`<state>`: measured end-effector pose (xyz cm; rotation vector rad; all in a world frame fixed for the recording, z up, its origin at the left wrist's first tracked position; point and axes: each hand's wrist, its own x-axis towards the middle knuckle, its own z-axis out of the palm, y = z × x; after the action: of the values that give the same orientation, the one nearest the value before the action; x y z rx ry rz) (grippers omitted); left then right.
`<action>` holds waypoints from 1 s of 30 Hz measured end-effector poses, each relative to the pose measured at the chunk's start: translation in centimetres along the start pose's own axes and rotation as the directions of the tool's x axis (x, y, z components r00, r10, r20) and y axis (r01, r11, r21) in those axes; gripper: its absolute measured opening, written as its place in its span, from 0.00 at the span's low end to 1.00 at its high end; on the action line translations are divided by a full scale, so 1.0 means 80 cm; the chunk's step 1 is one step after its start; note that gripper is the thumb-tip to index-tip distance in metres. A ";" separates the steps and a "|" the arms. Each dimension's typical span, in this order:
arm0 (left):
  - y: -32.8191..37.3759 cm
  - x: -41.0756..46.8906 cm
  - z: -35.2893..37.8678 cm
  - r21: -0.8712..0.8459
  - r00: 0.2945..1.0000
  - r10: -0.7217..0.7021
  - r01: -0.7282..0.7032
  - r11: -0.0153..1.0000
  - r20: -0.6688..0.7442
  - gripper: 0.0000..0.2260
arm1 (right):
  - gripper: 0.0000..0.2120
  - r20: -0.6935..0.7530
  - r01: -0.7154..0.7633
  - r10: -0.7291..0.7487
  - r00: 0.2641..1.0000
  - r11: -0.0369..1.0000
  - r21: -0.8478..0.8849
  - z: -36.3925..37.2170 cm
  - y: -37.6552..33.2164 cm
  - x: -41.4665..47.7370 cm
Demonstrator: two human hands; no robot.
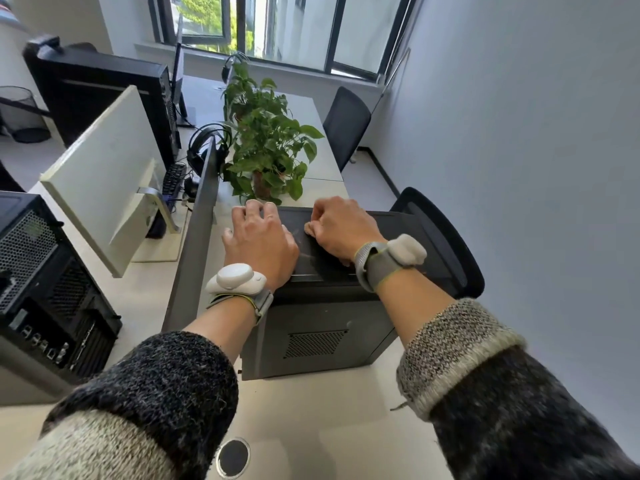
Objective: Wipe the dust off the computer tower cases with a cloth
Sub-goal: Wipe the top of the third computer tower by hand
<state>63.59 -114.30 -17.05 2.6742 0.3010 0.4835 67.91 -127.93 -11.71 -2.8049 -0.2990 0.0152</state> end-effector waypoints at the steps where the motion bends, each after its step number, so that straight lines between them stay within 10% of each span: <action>1: -0.001 -0.001 0.000 0.000 1.000 -0.002 0.002 1.000 -0.002 0.15 | 0.06 -0.002 0.006 -0.006 1.000 1.000 -0.010 0.002 -0.001 0.004; 30: -0.006 0.001 0.000 -0.108 0.998 0.007 -0.013 0.994 -0.059 0.13 | 0.05 0.123 0.073 -0.096 0.988 0.980 0.186 0.001 0.014 -0.102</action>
<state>63.57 -113.87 -17.19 2.5607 0.2707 0.5650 60.17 -130.63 -12.32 -2.6131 -0.4259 0.1988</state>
